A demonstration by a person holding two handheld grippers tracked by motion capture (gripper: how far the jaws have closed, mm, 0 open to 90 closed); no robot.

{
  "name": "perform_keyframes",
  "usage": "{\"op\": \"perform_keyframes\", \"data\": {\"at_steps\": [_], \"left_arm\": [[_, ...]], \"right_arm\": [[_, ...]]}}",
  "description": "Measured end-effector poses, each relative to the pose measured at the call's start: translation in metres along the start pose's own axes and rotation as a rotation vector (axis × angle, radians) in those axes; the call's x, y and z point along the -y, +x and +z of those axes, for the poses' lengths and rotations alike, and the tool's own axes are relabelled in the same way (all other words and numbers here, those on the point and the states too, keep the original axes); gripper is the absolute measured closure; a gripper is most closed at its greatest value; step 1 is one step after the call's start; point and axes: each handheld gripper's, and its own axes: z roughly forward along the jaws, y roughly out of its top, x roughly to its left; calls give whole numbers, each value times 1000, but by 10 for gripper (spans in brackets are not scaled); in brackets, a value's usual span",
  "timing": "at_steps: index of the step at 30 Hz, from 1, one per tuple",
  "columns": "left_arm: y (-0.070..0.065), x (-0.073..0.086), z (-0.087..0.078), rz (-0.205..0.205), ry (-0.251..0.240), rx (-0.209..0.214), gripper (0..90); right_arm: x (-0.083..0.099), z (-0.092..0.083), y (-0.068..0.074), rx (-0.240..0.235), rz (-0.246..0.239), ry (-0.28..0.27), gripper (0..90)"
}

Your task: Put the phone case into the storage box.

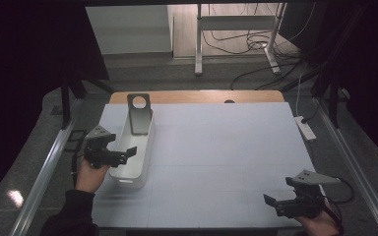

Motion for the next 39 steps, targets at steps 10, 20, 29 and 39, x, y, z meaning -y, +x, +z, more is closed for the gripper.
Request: {"op": "perform_keyframes", "data": {"at_steps": [10, 20, 29, 39], "left_arm": [[-3, 7, -10, -4, -14, -3, 1], [-6, 15, -20, -12, -22, -10, 3], [-6, 23, -31, -24, -31, -16, 3], [-9, 33, -44, -32, -45, -30, 4]], "right_arm": [[0, 0, 0, -2, -2, 0, 0], [0, 0, 0, -1, -1, -1, 0], [0, 0, 1, -1, -1, -2, 0], [0, 0, 0, 0, -2, -1, 0]]}}
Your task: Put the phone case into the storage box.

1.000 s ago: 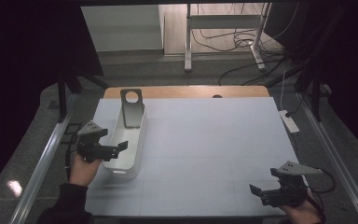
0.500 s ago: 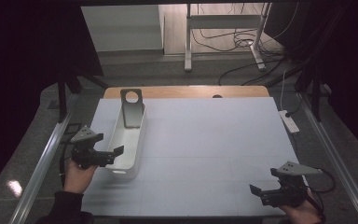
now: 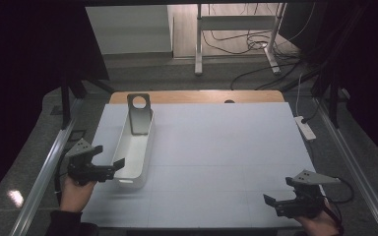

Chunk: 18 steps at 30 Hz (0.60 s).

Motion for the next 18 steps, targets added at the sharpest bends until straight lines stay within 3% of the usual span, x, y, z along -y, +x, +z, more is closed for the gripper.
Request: {"op": "perform_keyframes", "data": {"at_steps": [18], "left_arm": [[-4, 15, -18, -6, -10, -30, 4]], "right_arm": [[0, 0, 0, 1, -1, 0, 0]]}}
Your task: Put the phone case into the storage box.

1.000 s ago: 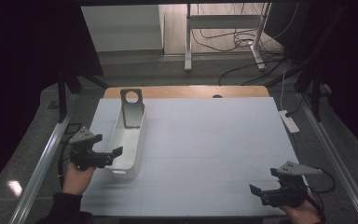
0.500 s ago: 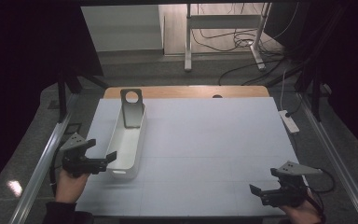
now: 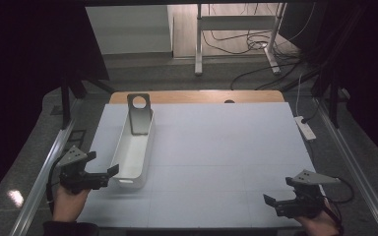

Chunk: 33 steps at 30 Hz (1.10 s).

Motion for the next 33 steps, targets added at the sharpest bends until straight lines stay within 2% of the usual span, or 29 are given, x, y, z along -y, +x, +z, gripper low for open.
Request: {"op": "perform_keyframes", "data": {"at_steps": [19, 33], "left_arm": [[-7, 19, -15, -5, 10, -26, 4], [-7, 31, -24, -22, 21, -43, 4]], "right_arm": [[0, 0, 0, -1, -1, -1, 0], [0, 0, 0, -1, -1, -1, 0]]}}
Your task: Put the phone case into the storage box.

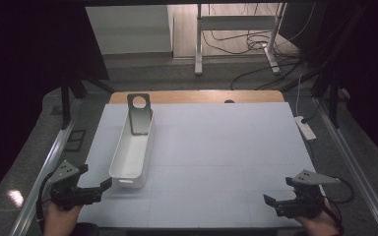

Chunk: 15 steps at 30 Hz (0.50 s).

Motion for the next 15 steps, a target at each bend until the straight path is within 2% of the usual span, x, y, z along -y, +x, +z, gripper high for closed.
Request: {"op": "perform_keyframes", "data": {"at_steps": [15], "left_arm": [[-1, 14, -7, -5, 20, -8, 3]], "right_arm": [[0, 0, 0, 1, 2, -1, 0]]}}
